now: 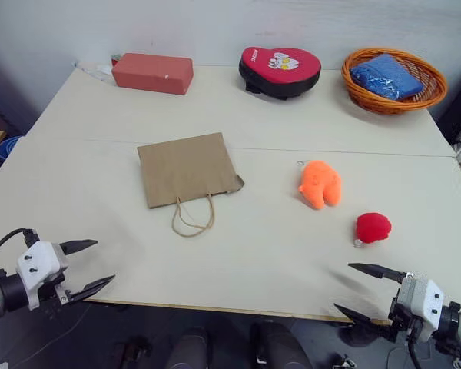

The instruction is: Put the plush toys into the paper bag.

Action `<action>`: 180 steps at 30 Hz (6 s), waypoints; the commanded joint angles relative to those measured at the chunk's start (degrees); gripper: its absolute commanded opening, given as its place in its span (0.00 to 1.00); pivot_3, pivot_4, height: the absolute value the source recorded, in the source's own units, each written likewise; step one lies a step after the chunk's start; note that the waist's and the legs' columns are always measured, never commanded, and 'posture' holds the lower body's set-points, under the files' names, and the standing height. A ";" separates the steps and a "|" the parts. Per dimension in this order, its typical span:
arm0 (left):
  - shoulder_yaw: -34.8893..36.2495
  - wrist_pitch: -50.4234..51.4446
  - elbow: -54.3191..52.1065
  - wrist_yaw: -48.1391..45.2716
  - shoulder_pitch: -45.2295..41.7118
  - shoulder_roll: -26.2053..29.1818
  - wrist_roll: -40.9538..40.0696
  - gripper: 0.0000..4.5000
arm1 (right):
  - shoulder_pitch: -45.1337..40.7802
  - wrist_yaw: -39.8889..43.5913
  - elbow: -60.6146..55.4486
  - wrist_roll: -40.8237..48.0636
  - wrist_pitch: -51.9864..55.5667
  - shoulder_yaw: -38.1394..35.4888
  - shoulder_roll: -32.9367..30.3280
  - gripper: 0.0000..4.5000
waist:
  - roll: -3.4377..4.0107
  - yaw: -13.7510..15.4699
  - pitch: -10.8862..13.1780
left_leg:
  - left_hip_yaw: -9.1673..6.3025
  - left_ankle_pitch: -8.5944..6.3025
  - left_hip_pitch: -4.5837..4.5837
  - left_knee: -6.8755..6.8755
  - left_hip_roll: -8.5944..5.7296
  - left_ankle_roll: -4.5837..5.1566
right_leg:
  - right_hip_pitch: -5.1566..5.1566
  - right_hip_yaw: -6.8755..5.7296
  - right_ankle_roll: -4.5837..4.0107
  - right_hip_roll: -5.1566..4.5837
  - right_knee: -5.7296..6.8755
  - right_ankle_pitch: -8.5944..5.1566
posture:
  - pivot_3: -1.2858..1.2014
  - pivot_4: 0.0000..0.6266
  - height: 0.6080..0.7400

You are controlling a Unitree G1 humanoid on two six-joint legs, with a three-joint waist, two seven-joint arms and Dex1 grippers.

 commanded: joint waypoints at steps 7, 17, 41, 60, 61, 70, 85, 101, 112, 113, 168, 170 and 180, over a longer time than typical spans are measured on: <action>-1.93 12.48 -6.92 -3.22 -6.84 4.70 -8.82 1.00 | 0.21 -1.49 -5.82 3.06 -1.24 4.09 3.56 0.99 | 0.00 0.12 -0.01 | -0.04 0.00 0.05 0.00 0.01 0.00 | 0.07 -0.03 -0.02 -0.01 0.00 -0.01 | 0.52 0.24 1.00; -28.53 9.26 0.56 -6.53 -36.63 3.32 4.37 1.00 | -8.47 -13.30 -17.97 8.19 6.66 13.04 11.86 0.99 | 0.07 -0.04 -0.05 | -0.02 0.18 -0.03 0.04 -0.02 -0.37 | -0.10 -0.03 -0.01 0.05 0.18 -0.01 | 0.52 0.24 1.00; -36.24 10.59 12.00 -18.18 -58.92 -11.46 -1.91 0.00 | -9.60 -18.06 -16.92 2.99 7.67 18.16 12.64 0.96 | -0.07 0.04 -0.08 | -0.05 0.22 -0.25 0.52 -0.03 -0.41 | -0.26 -0.03 0.00 0.09 0.43 0.00 | 0.52 0.24 1.00; -31.16 34.42 -0.82 -9.18 -64.25 -16.84 -15.76 0.00 | -45.52 -20.76 2.41 -5.35 26.11 32.68 16.18 0.00 | -0.10 -0.09 -0.06 | -0.15 0.21 -0.45 0.87 -0.03 -0.41 | -0.40 -0.06 0.00 0.12 0.57 0.00 | 0.52 0.24 1.00; -31.18 34.65 -1.07 -9.04 -64.17 -16.73 -15.76 0.00 | -46.24 -20.85 3.28 -6.09 25.44 33.43 16.96 0.00 | -0.09 -0.13 -0.06 | -0.16 0.21 -0.50 0.89 -0.03 -0.42 | -0.43 -0.07 0.00 0.12 0.57 0.00 | 0.52 0.24 1.00; -28.73 38.79 -4.13 -8.02 -62.11 -14.48 -18.82 0.00 | -53.63 -21.95 12.86 -11.17 23.51 36.40 23.12 0.00 | -0.09 -0.66 -0.06 | -0.13 0.24 -1.02 1.11 -0.07 -0.48 | -1.07 -0.05 0.03 0.08 0.98 0.01 | 0.52 0.24 1.00; -24.04 44.03 -3.47 -4.49 -66.53 -14.37 -24.27 0.00 | -61.93 -19.02 34.07 -17.18 18.50 37.89 27.93 0.00 | -0.09 -1.94 -0.07 | -0.11 0.29 -1.08 1.12 -0.07 -0.57 | -1.20 -0.06 0.03 0.08 1.26 0.01 | 0.52 0.24 1.00; -20.77 42.10 -1.81 -2.08 -64.08 -12.18 -23.26 0.00 | -57.58 -20.94 26.97 -17.19 17.62 36.02 26.82 0.00 | -0.10 -1.67 -0.07 | -0.14 0.30 -1.08 1.12 -0.09 -0.59 | -1.20 -0.07 0.03 0.05 1.29 0.01 | 0.52 0.24 1.00; -23.89 39.62 -3.91 -2.36 -61.91 -13.72 -22.13 0.00 | -56.07 -11.87 14.69 -4.70 23.39 29.24 20.36 0.43 | -0.10 -1.50 -0.07 | -0.12 0.30 -1.11 1.11 -0.09 -0.58 | -1.22 -0.06 0.03 0.05 1.22 0.01 | 0.52 0.24 1.00; -23.89 39.76 -3.96 -2.40 -61.99 -13.84 -22.37 0.00 | -55.10 -9.12 12.69 -1.80 26.71 28.36 17.84 0.49 | -0.10 -1.29 -0.07 | -0.13 0.30 -1.11 1.11 -0.09 -0.58 | -1.21 -0.06 0.03 0.05 1.20 0.01 | 0.52 0.24 1.00; -26.56 39.33 -4.68 -3.33 -62.14 -15.94 -22.45 0.00 | -70.38 -24.27 7.68 15.10 84.08 17.68 19.71 0.00 | -0.06 -1.49 -0.04 | -0.15 0.30 -1.31 1.10 -0.12 -0.58 | -1.38 -0.01 0.03 0.03 1.22 0.02 | 0.52 0.24 1.00; -26.54 39.43 -4.66 -3.46 -62.13 -16.11 -22.47 0.00 | -71.64 -27.20 8.99 14.08 83.40 17.81 21.96 0.00 | -0.06 -1.53 -0.04 | -0.15 0.30 -1.31 1.10 -0.12 -0.58 | -1.40 0.00 0.03 0.03 1.27 0.02 | 0.52 0.24 1.00; -27.16 38.39 -3.33 -3.19 -62.57 -18.19 -21.79 0.00 | -74.98 -40.32 18.96 9.75 73.12 15.54 36.07 0.00 | -0.05 -2.15 -0.04 | -0.13 0.34 -1.30 1.06 -0.12 -0.63 | -1.47 -0.01 0.03 0.06 1.40 0.02 | 0.52 0.24 1.00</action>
